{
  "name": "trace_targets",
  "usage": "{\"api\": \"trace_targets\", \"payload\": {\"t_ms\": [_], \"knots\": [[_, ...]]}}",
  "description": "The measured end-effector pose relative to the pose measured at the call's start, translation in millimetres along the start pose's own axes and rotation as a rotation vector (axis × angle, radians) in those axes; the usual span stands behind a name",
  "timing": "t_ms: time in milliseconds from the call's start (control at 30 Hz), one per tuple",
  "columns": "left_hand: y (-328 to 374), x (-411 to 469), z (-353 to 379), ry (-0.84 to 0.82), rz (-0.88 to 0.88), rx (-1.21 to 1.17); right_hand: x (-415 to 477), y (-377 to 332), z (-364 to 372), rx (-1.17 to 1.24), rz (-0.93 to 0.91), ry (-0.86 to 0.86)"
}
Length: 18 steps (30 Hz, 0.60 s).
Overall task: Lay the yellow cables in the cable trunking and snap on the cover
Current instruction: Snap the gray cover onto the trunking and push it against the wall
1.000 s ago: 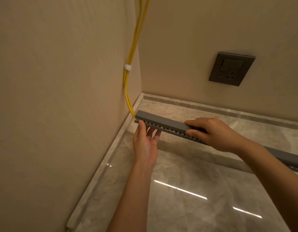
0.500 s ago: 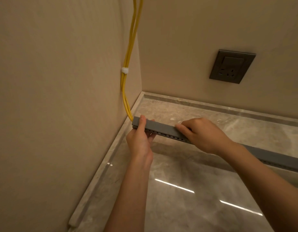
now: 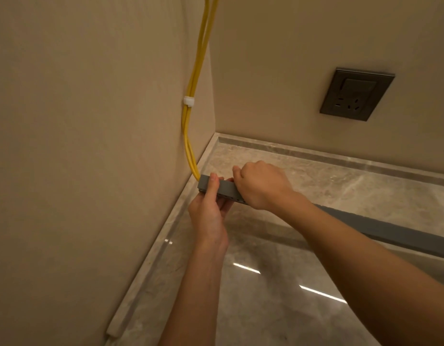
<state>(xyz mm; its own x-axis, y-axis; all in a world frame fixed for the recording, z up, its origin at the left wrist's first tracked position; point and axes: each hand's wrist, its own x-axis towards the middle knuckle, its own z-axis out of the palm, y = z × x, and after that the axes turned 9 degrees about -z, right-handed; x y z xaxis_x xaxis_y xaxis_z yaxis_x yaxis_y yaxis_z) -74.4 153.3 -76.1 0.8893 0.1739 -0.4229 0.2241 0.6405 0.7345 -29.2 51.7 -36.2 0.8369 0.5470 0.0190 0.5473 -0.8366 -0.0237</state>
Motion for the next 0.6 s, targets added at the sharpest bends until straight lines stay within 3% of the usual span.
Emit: {"api": "trace_targets", "payload": {"t_ms": [400,600], "knots": [[-4.0,2.8,-3.5,0.036,-0.024,0.016,-3.5,-5.3,2.2,-0.005,0.009,-0.08],[-6.2,3.7,4.7,0.158,-0.018,0.021,-3.3,-7.0,7.2,-0.007,0.014,-0.094]]}}
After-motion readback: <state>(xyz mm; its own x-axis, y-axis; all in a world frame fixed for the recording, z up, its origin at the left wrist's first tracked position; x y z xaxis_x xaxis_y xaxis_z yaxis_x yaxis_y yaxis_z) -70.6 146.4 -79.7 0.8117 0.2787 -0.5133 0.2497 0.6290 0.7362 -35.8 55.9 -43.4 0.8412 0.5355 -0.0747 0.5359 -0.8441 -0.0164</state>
